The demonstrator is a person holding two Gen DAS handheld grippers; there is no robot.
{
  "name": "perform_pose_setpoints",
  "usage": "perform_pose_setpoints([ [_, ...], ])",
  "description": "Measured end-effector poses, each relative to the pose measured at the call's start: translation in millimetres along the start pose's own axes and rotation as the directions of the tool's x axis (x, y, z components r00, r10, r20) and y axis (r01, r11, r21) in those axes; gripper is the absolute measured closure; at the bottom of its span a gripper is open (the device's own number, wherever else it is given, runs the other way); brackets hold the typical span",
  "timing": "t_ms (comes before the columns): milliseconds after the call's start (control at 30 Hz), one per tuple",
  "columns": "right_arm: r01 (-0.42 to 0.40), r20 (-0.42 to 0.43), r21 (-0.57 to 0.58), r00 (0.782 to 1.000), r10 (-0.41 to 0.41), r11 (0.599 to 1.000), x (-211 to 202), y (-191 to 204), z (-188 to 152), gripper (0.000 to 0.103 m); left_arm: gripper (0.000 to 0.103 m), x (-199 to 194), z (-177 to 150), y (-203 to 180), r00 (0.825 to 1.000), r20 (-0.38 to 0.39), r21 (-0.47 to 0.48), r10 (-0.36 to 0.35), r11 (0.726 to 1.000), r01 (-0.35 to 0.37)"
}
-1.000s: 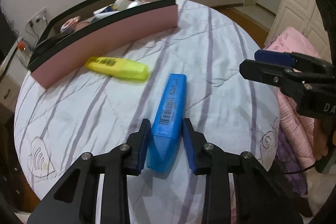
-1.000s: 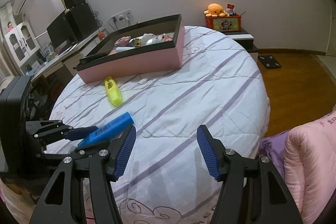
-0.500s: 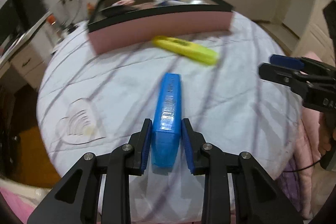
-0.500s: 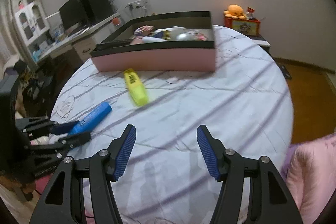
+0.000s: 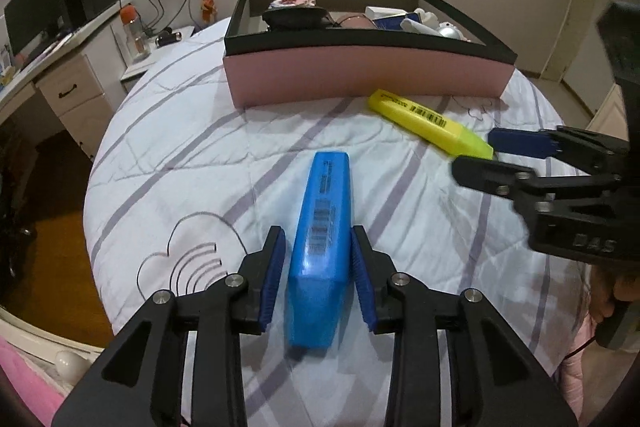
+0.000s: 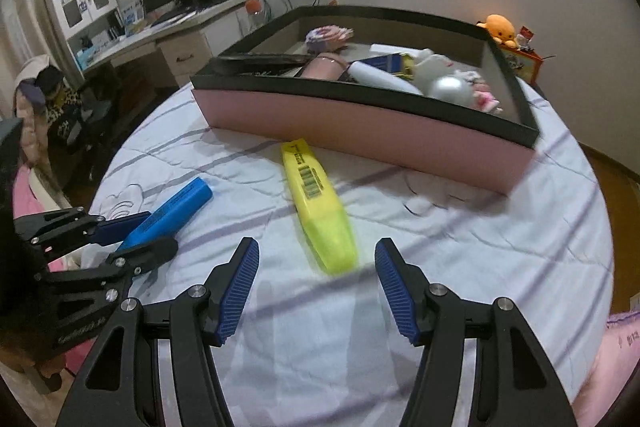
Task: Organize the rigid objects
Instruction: 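Lower the right gripper onto the yellow highlighter and close on it, then carry the blue and yellow highlighters over the pink box with both grippers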
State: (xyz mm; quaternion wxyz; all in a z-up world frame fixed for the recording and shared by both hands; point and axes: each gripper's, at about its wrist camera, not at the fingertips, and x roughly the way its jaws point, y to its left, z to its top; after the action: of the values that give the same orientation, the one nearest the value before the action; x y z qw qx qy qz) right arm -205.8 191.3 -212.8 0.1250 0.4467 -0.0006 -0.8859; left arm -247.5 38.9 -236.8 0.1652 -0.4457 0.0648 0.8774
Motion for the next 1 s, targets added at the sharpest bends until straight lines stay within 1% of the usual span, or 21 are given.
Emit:
perform_pose_setpoints([
  [100, 0.005, -0.002, -0.002, 1.0, -0.005, 1.0, 10.1, 0.3, 6.6, 0.041, 0.069, 2.2, -0.3, -5.2, 1.0, 0.016, 0.043, 0.017, 0.999, -0.017],
  [200, 0.024, 0.003, -0.015, 1.0, -0.024, 1.0, 16.8, 1.2, 10.2, 0.042, 0.069, 2.4, -0.2, -5.8, 0.999, 0.026, 0.058, 0.018, 0.998, -0.02],
  [233, 0.049, -0.005, -0.019, 0.999, -0.049, 0.999, 18.8, 1.6, 9.8, 0.046, 0.069, 2.6, 0.1, -4.8, 1.0, 0.027, 0.056, 0.013, 0.998, -0.014],
  [267, 0.06, -0.006, -0.023, 0.998, -0.061, 0.998, 19.5, 2.0, 9.5, 0.06, 0.069, 2.7, 0.5, -4.1, 1.0, 0.029, 0.056, 0.007, 0.998, -0.009],
  [300, 0.057, -0.003, -0.026, 0.998, -0.057, 0.998, 19.5, 2.5, 9.2, 0.069, 0.069, 3.1, 1.0, -3.7, 1.0, 0.03, 0.059, 0.003, 0.998, -0.004],
  [467, 0.038, -0.014, -0.041, 0.999, -0.039, 0.998, 17.9, 5.0, 7.6, 0.073, 0.07, 7.1, 3.2, -4.3, 0.999, 0.039, 0.061, -0.027, 0.998, 0.025],
  [567, 0.031, -0.011, -0.046, 0.999, -0.032, 0.998, 13.3, 9.1, 2.3, 0.075, 0.07, 5.6, 1.8, -6.1, 0.999, 0.035, 0.048, -0.015, 0.999, 0.013],
  [667, 0.008, -0.019, -0.009, 1.0, -0.008, 1.0, 4.5, 7.7, -10.3, 0.075, 0.068, 4.2, -1.3, -7.8, 0.999, 0.044, 0.06, -0.001, 0.998, -0.002],
  [767, 0.011, 0.0, 0.048, 1.0, -0.011, 0.999, -5.9, 7.5, -22.2, 0.074, 0.067, 3.9, -1.7, -6.3, 0.999, 0.046, 0.059, -0.004, 0.998, 0.001],
  [867, 0.022, 0.02, 0.057, 1.0, -0.023, 0.998, -3.4, 8.5, -24.7, 0.074, 0.06, 3.0, -2.3, -6.6, 0.999, 0.036, 0.05, 0.008, 0.999, -0.009],
  [900, 0.022, 0.022, 0.063, 0.999, -0.023, 0.998, -3.0, 7.9, -22.8, 0.073, 0.053, 3.0, -3.0, -7.1, 0.999, 0.034, 0.052, 0.016, 0.998, -0.017],
  [933, 0.02, 0.02, 0.069, 1.0, -0.021, 0.997, -2.4, 7.6, -20.7, 0.072, 0.042, 3.4, -3.7, -6.4, 0.999, 0.033, 0.05, 0.019, 0.999, -0.021],
  [967, 0.011, 0.02, 0.081, 1.0, -0.012, 0.997, -1.0, 6.0, -17.7, 0.066, 0.036, 4.8, -3.8, -4.2, 1.0, 0.025, 0.036, 0.017, 0.999, -0.018],
  [1000, 0.008, 0.021, 0.091, 1.0, -0.01, 0.996, 0.5, 5.7, -15.3, 0.062, 0.022, 6.2, -3.8, -2.9, 1.0, 0.019, 0.028, -0.007, 1.0, 0.006],
])
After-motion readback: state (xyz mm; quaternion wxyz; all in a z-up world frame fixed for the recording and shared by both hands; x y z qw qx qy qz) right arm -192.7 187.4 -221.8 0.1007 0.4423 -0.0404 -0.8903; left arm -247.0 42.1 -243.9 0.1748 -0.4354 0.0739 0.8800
